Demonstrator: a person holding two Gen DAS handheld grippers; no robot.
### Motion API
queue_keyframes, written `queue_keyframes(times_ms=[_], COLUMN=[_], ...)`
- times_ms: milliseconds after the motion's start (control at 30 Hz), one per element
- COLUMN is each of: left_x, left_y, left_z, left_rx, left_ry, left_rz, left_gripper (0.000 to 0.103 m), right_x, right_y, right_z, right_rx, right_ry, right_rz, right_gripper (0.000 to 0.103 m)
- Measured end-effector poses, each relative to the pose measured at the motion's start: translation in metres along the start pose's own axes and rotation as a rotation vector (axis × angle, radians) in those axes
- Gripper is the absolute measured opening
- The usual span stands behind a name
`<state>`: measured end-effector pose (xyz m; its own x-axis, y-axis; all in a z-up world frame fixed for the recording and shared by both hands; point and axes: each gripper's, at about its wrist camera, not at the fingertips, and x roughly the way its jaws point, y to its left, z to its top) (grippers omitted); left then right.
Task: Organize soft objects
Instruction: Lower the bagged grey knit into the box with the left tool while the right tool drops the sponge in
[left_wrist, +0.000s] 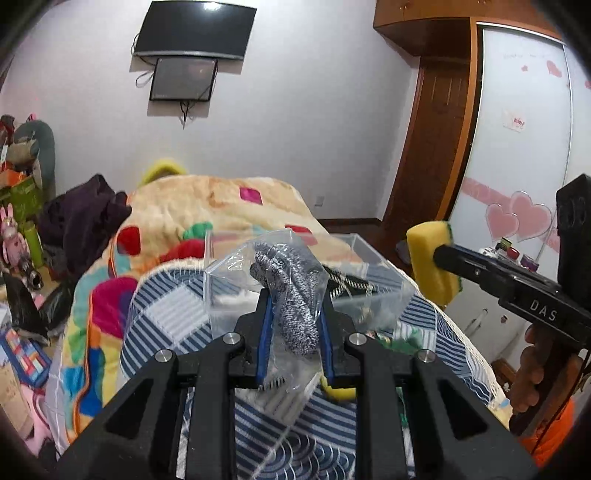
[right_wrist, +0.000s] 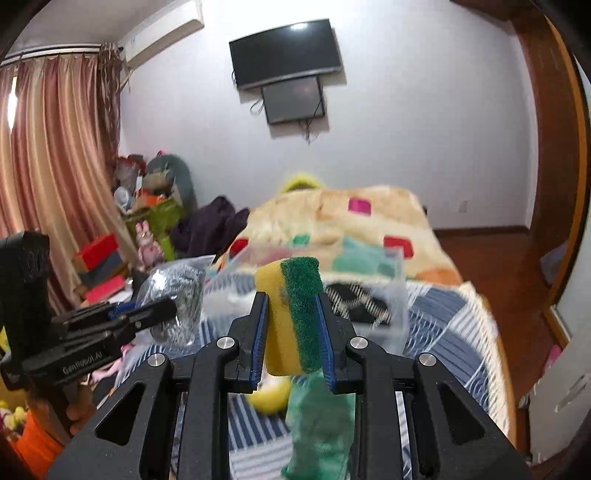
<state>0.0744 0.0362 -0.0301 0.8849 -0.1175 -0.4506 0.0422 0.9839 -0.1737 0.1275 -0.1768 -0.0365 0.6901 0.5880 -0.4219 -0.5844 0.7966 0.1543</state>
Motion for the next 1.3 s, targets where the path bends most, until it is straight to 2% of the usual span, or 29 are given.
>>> queue_keyframes(times_ms=[167, 333, 500, 767, 933, 1067, 1300], left_x=[0.020, 0.046, 0.080, 0.125, 0.140, 0.150, 0.143], left_y=[-0.003, -0.003, -0.005, -0.003, -0.008, -0.010, -0.007], left_z=[0.013, 0.019, 0.019, 0.015, 0.011, 0.006, 0.006], left_rx=[0.019, 0.024, 0.049, 0.069, 0.083, 0.085, 0.090], left_ry=[-0.014, 0.009, 0.062, 0.173, 0.218, 0.257, 0.260], left_rz=[0.014, 0.012, 0.030, 0.017, -0.002, -0.009, -0.018], left_gripper=[0.022, 0.022, 0.022, 0.022, 0.022, 0.023, 0.026], right_x=[0.012, 0.028, 0.052, 0.080, 0.093, 0.098, 0.098], right_y=[-0.004, -0.011, -0.026, -0.042, -0.043, -0.040, -0.042], right_z=[0.014, 0.018, 0.014, 0.007, 0.004, 0.000, -0.004], right_rx=[-0.002, 0.006, 0.045, 0.057, 0.065, 0.049, 0.041], right_ry=[-0.019, -0.005, 0.051, 0.148, 0.208, 0.242, 0.269], right_rz=[-0.037, -0.090, -0.099, -0.125, -0.098, -0.110, -0.108], right_gripper=[0.023, 0.023, 0.023, 0.023, 0.023, 0.023, 0.025])
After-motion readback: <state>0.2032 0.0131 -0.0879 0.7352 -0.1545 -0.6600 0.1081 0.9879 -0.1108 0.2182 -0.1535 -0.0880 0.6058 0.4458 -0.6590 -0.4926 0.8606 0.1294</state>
